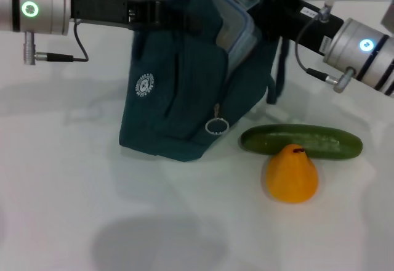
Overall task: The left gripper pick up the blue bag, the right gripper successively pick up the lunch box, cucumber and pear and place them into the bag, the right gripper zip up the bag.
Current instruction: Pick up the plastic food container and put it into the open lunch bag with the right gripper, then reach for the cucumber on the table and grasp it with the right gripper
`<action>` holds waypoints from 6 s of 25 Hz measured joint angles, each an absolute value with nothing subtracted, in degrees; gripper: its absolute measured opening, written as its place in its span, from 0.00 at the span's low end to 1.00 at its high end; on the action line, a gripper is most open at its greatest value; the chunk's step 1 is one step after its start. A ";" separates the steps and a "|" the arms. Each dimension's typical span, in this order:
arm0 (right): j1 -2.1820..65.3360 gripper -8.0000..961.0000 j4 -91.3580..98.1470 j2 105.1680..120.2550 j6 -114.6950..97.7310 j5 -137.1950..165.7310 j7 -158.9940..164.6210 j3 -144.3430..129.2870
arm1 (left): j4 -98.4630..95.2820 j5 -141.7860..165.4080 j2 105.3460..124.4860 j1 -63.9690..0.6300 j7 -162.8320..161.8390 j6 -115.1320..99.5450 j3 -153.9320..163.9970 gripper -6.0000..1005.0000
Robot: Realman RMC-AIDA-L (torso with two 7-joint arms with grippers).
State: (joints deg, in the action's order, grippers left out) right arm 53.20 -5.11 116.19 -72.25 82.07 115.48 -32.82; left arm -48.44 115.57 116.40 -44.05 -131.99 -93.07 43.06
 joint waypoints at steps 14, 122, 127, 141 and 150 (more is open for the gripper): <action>54.57 0.11 -5.99 116.19 -71.13 85.88 112.33 -33.03 | -46.49 112.97 116.29 -45.33 -129.81 -93.04 43.27 0.07; 45.94 0.82 57.78 115.43 -94.85 143.34 106.07 -61.52 | -44.26 109.68 115.66 -41.92 -128.57 -82.78 42.19 0.07; 46.24 0.82 56.62 115.60 -92.65 143.39 106.68 -65.16 | -44.41 109.68 115.63 -41.82 -128.58 -82.78 42.19 0.07; 46.37 0.82 56.25 115.92 -87.53 143.37 108.89 -74.64 | -44.62 108.53 115.40 -41.49 -128.17 -82.79 42.19 0.07; 46.50 0.78 56.24 115.92 -86.27 143.57 110.42 -78.90 | -44.52 108.47 115.40 -41.33 -128.14 -82.81 42.19 0.07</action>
State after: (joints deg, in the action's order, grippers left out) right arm 46.50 56.24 115.92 -86.27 143.57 110.42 -78.90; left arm -44.52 108.47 115.40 -41.33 -128.14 -82.81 42.19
